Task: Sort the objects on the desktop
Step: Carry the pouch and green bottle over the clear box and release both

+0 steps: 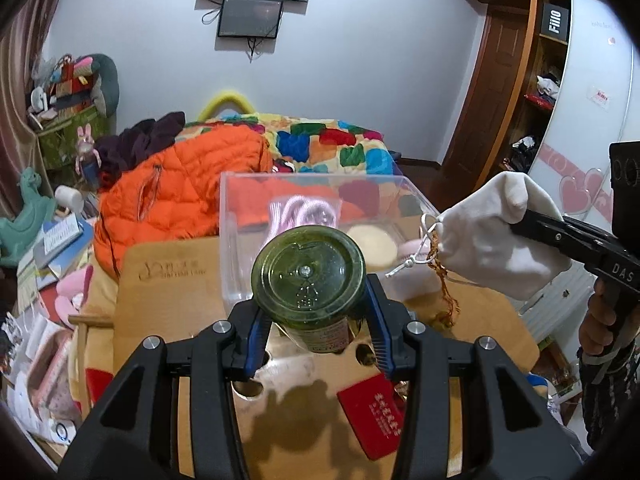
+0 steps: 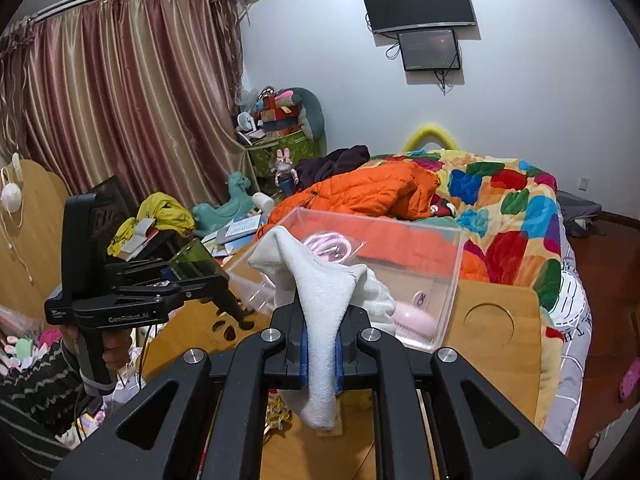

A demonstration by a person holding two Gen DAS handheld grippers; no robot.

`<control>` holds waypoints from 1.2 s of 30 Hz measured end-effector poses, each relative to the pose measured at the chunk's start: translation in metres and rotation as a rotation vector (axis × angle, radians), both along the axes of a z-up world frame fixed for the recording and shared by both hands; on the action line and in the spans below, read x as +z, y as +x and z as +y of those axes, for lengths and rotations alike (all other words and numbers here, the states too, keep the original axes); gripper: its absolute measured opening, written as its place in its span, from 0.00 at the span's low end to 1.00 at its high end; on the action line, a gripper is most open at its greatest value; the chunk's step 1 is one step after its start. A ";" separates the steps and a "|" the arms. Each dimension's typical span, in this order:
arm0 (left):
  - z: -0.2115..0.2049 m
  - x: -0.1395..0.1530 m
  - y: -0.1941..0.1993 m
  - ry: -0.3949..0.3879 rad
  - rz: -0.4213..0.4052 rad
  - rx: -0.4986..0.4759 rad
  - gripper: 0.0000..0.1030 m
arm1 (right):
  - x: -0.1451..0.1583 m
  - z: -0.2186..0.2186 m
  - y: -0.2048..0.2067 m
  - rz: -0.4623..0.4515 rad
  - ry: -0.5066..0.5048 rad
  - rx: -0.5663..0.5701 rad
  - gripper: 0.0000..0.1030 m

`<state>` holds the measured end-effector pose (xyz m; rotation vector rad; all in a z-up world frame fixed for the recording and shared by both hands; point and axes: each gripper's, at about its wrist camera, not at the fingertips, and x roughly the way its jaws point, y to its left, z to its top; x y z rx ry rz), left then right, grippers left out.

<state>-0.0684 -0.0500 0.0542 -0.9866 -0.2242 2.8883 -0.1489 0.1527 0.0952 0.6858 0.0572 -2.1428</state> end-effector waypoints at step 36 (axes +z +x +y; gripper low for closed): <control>-0.010 -0.040 -0.128 -0.037 -0.118 0.007 0.40 | -0.055 -0.057 -0.102 -0.082 0.102 -0.049 0.08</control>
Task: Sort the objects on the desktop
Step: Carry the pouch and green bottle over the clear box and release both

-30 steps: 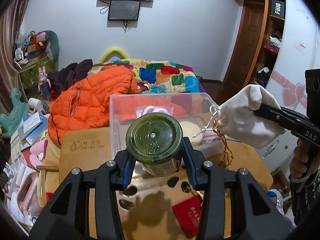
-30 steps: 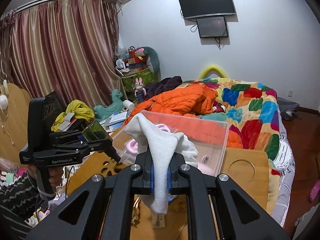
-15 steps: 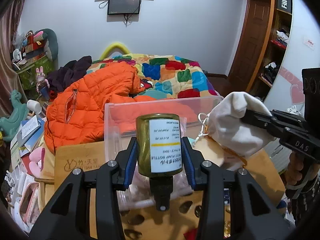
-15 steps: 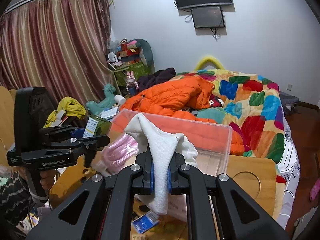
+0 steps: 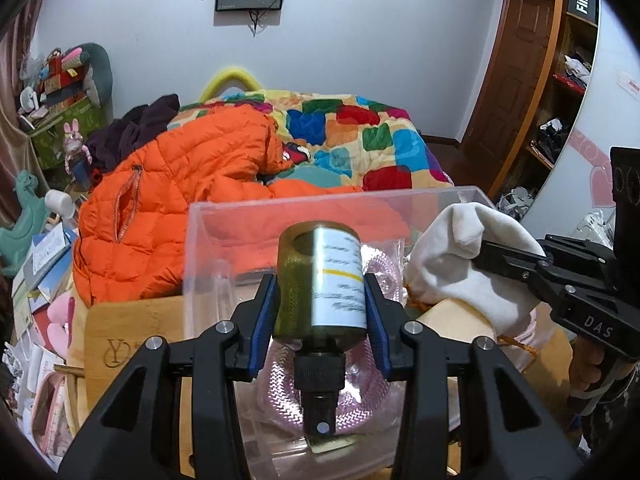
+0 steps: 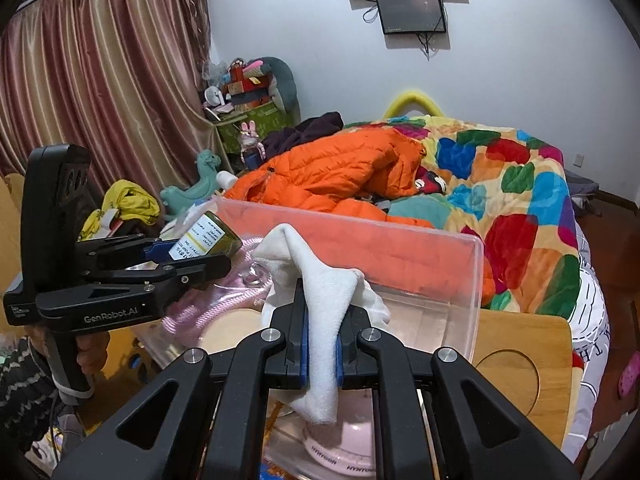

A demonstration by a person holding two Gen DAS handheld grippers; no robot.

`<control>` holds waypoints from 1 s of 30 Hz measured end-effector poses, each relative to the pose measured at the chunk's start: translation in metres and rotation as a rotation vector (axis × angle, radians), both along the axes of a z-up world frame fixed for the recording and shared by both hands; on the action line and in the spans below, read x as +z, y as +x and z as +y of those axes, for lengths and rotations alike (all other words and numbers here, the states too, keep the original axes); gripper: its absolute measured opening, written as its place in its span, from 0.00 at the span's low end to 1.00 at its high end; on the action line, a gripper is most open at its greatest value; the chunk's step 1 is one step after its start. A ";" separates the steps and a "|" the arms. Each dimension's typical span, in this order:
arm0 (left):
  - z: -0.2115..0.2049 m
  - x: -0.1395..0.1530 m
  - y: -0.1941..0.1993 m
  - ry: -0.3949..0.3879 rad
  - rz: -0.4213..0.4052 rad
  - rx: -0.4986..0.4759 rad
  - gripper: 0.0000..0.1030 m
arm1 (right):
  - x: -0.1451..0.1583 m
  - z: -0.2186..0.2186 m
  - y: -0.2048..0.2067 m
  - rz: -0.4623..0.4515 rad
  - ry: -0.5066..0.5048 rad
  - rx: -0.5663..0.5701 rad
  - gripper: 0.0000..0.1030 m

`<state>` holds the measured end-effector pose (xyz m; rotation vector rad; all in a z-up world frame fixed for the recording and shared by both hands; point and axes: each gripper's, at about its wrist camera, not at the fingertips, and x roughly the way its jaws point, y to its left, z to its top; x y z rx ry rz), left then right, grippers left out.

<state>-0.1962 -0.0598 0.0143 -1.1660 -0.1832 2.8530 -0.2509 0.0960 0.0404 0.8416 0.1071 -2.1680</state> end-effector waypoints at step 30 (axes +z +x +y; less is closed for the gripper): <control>0.023 0.017 0.027 -0.080 0.042 -0.007 0.44 | 0.011 0.012 0.023 0.055 0.046 -0.039 0.33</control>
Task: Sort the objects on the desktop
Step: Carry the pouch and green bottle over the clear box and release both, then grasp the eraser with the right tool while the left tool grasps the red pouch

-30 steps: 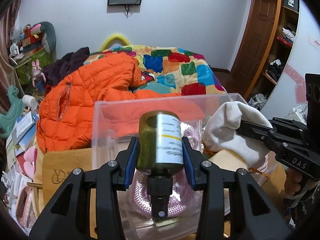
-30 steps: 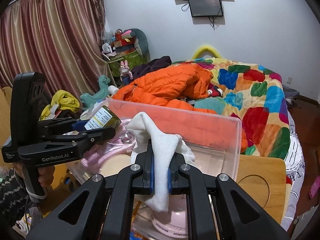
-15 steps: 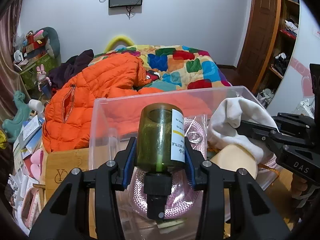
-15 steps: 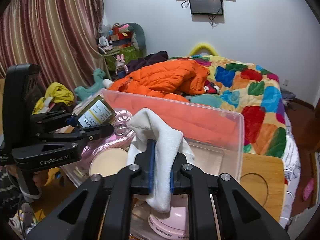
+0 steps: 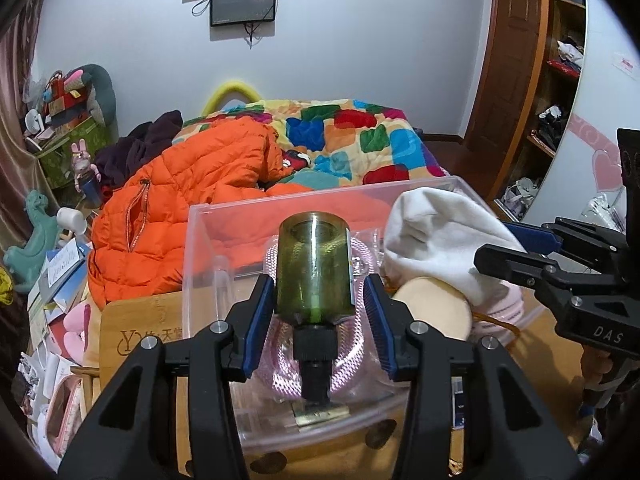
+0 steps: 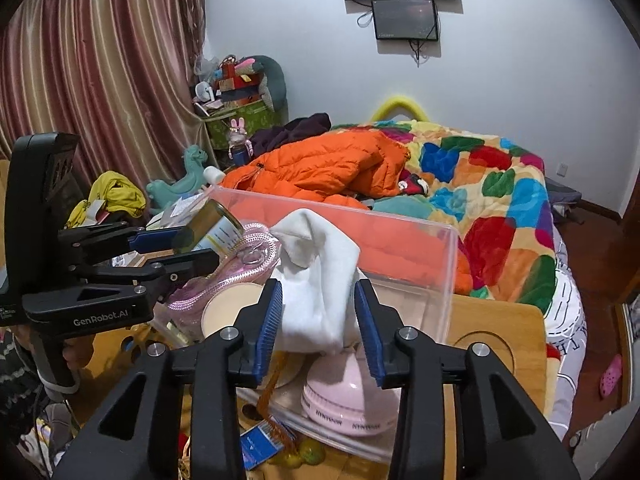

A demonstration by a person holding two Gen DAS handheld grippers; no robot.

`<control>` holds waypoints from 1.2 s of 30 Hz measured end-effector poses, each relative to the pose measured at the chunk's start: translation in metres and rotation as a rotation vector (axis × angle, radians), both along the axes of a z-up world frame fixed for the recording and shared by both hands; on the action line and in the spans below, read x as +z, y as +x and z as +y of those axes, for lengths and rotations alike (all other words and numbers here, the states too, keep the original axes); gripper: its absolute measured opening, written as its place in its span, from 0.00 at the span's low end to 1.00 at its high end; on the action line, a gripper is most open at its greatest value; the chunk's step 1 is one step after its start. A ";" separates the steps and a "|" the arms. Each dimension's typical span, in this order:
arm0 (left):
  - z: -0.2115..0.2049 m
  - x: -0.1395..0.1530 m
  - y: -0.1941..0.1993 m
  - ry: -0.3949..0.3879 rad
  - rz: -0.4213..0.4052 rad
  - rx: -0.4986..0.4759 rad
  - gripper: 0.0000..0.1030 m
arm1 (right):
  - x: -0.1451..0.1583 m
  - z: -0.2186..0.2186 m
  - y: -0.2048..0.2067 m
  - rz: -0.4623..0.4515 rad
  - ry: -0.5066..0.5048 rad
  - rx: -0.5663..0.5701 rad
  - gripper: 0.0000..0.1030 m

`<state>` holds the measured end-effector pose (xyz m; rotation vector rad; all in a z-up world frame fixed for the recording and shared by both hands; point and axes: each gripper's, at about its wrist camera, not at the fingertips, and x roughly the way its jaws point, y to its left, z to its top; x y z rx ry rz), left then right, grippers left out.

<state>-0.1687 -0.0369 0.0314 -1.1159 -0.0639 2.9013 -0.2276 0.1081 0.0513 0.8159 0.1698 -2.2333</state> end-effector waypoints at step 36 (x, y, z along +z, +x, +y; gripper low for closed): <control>0.045 -0.028 0.105 0.068 -0.125 -0.081 0.61 | -0.034 0.043 0.102 0.008 0.021 -0.028 0.46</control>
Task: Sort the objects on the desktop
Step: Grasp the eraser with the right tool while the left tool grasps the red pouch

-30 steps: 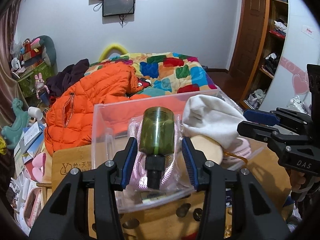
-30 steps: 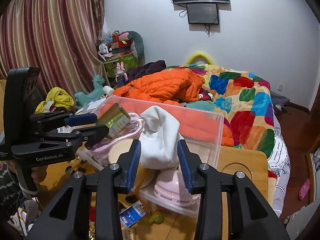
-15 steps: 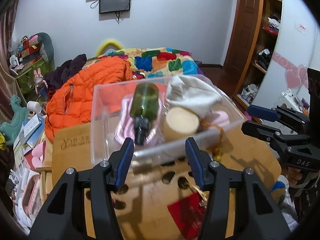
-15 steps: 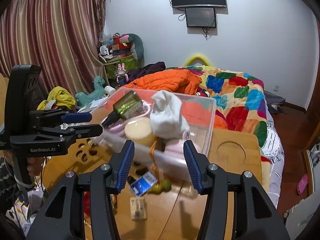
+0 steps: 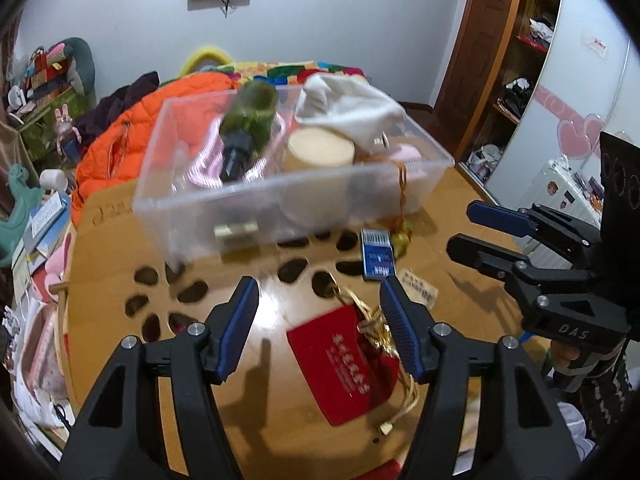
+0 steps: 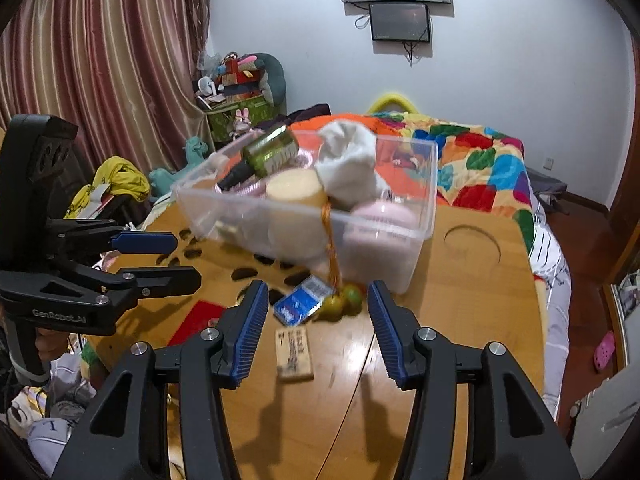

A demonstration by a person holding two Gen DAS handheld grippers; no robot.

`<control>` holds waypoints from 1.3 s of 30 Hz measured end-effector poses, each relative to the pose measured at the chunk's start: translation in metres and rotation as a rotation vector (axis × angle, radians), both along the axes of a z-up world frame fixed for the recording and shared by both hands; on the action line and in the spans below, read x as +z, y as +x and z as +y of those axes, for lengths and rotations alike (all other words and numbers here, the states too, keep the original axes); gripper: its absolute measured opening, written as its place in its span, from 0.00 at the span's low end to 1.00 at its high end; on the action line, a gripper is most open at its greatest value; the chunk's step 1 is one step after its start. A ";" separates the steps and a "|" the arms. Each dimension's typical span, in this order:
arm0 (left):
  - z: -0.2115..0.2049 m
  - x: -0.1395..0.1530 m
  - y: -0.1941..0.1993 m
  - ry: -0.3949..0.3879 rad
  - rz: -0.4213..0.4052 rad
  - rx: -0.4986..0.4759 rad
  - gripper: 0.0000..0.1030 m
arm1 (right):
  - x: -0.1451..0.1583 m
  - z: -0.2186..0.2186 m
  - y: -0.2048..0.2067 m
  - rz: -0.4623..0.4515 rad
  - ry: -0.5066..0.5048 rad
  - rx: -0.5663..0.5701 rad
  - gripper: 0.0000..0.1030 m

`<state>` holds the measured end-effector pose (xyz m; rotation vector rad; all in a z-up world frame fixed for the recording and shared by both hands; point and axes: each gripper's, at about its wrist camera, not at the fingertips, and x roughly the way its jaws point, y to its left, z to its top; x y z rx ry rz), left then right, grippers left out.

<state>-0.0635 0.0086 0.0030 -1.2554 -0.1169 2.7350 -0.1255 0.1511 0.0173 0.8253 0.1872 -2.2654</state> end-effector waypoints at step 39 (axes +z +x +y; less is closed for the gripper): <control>0.021 -0.050 0.021 -0.104 0.032 -0.017 0.52 | -0.048 -0.021 0.013 -0.011 0.114 0.043 0.25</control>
